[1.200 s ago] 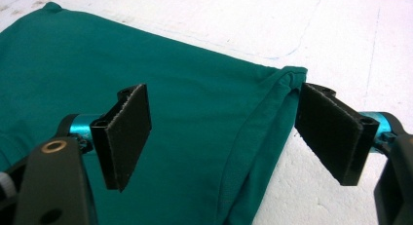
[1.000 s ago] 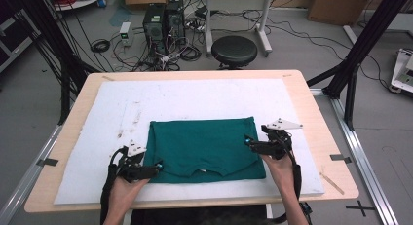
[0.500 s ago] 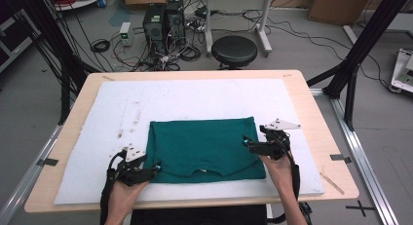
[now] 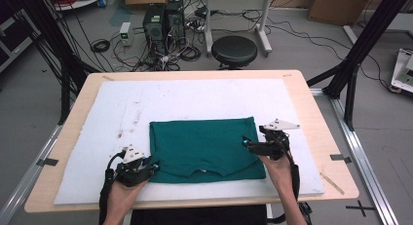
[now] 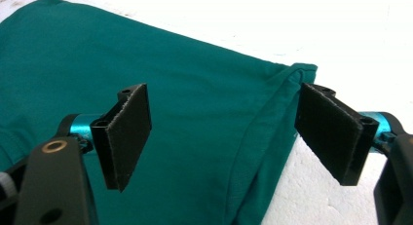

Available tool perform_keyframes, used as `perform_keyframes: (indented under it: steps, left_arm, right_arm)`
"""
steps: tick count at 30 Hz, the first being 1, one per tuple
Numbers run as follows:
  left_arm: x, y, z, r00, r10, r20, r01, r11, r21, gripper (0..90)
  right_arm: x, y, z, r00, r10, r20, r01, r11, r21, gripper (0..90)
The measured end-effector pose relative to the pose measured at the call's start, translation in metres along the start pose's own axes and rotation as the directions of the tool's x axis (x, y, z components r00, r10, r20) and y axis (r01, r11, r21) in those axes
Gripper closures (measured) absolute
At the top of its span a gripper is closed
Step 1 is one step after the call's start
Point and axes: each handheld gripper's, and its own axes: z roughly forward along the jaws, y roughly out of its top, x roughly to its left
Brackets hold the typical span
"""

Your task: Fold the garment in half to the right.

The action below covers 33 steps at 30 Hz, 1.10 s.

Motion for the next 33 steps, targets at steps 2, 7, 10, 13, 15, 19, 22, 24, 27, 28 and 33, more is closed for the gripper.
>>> perform_keyframes:
  steps: [2, 7, 10, 13, 15, 19, 22, 24, 27, 28, 33]
  left_arm:
    - [0.002, 0.000, 0.000, 0.9999, -0.010, 0.010, 0.010, 0.9999, -0.002, 69.1]
    - [0.003, 0.000, 0.000, 0.9997, -0.014, 0.022, 0.014, 0.9999, -0.002, 73.9]
    - [0.004, 0.000, 0.000, 0.9993, -0.014, 0.036, 0.015, 0.9999, -0.003, 77.6]
    - [0.004, 0.000, 0.000, 0.9991, -0.010, 0.042, 0.010, 0.9999, -0.002, 80.4]
    - [0.004, 0.000, 0.000, 0.9989, -0.011, 0.045, 0.011, 0.9999, -0.002, 81.2]
    - [0.003, 0.000, 0.000, 0.9991, -0.003, 0.043, 0.003, 1.0000, -0.003, 81.4]
    - [0.004, -0.001, 0.000, 0.9990, -0.009, 0.044, 0.010, 1.0000, -0.003, 81.3]
    - [0.004, -0.001, 0.000, 0.9990, -0.005, 0.044, 0.006, 1.0000, -0.001, 81.3]
    - [0.004, 0.000, 0.000, 0.9989, -0.012, 0.046, 0.012, 0.9999, -0.001, 81.0]
    - [0.004, 0.000, 0.000, 0.9986, -0.016, 0.051, 0.016, 0.9999, 0.000, 81.0]
    - [0.006, 0.000, 0.000, 0.9978, -0.024, 0.061, 0.024, 0.9997, 0.001, 80.6]
  right_arm:
    - [0.001, 0.000, 0.000, 1.0000, 0.005, -0.004, -0.005, 1.000, -0.003, 21.5]
    - [0.010, 0.008, 0.000, 0.9997, -0.017, -0.018, 0.017, 1.000, -0.003, 21.6]
    - [0.018, 0.015, 0.003, 0.9983, -0.027, -0.052, 0.027, 1.000, 0.000, 21.6]
    - [0.024, 0.024, 0.008, 0.9972, -0.032, -0.068, 0.032, 0.999, -0.014, 21.5]
    - [0.027, 0.031, 0.013, 0.9955, -0.045, -0.083, 0.045, 0.999, 0.000, 21.6]
    - [0.041, 0.047, 0.027, 0.9901, -0.096, -0.103, 0.098, 0.995, 0.017, 21.5]
    - [0.052, 0.060, 0.041, 0.9811, -0.129, -0.145, 0.135, 0.990, 0.034, 21.6]
    - [0.061, 0.069, 0.054, 0.9716, -0.156, -0.178, 0.167, 0.985, 0.049, 22.2]
    - [0.074, 0.082, 0.075, 0.9617, -0.175, -0.211, 0.196, 0.977, 0.083, 22.9]
    - [0.078, 0.086, 0.082, 0.9583, -0.176, -0.226, 0.201, 0.975, 0.094, 23.0]
    - [0.100, 0.102, 0.116, 0.9451, -0.196, -0.261, 0.242, 0.958, 0.153, 23.3]
